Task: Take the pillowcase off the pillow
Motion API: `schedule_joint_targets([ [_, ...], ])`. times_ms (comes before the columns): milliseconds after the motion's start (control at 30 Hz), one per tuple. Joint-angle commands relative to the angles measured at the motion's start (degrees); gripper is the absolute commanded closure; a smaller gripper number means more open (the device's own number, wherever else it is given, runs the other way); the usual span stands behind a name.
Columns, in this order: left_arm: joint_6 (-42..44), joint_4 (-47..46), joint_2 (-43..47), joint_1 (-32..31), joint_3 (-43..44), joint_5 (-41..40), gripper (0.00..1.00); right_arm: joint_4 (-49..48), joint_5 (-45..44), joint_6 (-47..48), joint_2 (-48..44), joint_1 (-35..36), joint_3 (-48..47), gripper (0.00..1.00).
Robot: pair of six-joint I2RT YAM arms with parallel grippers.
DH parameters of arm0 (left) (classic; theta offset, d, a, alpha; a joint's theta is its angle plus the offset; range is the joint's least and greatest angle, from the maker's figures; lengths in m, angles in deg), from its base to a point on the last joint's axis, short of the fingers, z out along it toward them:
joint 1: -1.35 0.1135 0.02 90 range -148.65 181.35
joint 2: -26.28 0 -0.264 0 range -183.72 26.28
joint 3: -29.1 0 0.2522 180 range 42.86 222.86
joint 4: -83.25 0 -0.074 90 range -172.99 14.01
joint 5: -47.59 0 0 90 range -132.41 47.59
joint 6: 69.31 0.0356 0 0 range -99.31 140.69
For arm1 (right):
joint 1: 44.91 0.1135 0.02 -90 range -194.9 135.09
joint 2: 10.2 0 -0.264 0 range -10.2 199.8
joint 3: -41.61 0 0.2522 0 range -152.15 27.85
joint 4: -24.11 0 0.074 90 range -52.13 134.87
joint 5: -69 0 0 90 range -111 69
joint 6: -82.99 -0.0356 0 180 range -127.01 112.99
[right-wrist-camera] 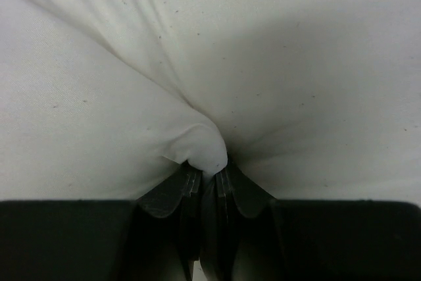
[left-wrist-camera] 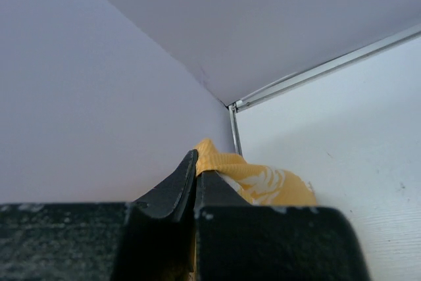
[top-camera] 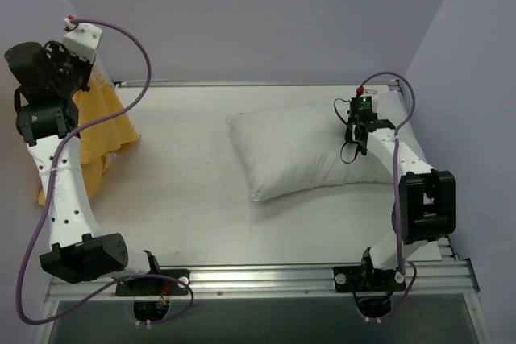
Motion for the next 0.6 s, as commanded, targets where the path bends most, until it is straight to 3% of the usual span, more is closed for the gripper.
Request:
schedule_joint_targets([
  [0, 1.9, -5.6, -1.5, -4.6, 0.2, -4.2, 0.98, 9.7, 3.3, -3.3, 0.3, 0.8, 2.9, 1.0],
  [200, 1.3, -1.6, -7.8, -6.7, -1.4, -5.3, 0.97, 11.1, 4.0, -3.5, -1.3, 1.0, 1.1, 1.0],
  [233, 1.3, -0.3, -8.2, -7.4, -2.3, -4.4, 0.9, 11.2, 4.7, -3.5, -1.3, 1.0, 0.9, 0.96],
  [300, 1.1, 4.5, -8.3, -7.8, -5.4, 0.8, 0.25, 11.7, 5.2, -3.4, -1.7, 1.4, 0.6, 0.79],
  [333, 0.9, 6.6, -8.4, -8.3, -6.1, 2.7, 0.06, 11.7, 5.5, -3.4, -2.3, 1.5, 0.5, 0.52],
  [367, 0.8, 8.7, -8.4, -8.6, -6.4, 6.0, 0.06, 11.8, 5.5, -3.5, -2.7, 1.6, 0.3, 0.38],
  [400, 0.7, 13.4, -8.4, -8.7, -6.1, 7.7, 0.06, 12.2, 5.5, -3.5, -3.2, 1.9, 0.0, 0.01],
  [467, -1.9, 16.1, -8.2, -8.7, -4.9, 9.1, 0.06, 12.8, 5.5, -3.5, -4.4, 2.0, -1.0, 0.0],
  [567, -9.8, 19.0, -6.3, -8.6, -2.6, 4.5, 0.06, 13.9, 5.5, -3.5, -6.2, 2.2, -2.3, 0.0],
])
